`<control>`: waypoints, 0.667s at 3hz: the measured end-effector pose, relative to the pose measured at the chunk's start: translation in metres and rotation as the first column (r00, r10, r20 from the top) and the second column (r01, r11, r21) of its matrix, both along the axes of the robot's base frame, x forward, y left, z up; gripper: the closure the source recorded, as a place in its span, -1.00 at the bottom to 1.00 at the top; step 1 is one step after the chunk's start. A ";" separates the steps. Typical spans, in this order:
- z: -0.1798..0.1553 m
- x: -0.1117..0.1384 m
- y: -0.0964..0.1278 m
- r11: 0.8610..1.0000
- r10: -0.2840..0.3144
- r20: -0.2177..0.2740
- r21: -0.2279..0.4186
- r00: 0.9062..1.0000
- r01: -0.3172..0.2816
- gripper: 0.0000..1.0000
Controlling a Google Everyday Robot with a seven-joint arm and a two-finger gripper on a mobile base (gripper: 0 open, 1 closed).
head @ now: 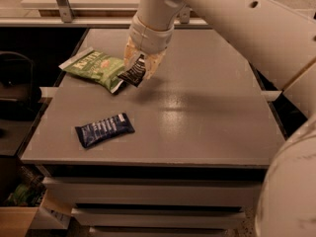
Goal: Move rxbar chocolate near green jalapeno chip bag
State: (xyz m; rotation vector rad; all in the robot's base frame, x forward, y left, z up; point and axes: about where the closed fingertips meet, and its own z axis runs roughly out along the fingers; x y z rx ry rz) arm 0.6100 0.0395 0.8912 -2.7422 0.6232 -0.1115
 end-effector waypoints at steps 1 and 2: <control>-0.004 0.006 0.022 1.000 0.016 -0.005 0.015 1.000 -0.016 0.48; -0.006 0.008 0.030 1.000 0.021 -0.011 0.018 1.000 -0.021 0.03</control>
Offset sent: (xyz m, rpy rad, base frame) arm 0.0096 0.0361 -0.0043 0.0201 0.0163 0.0239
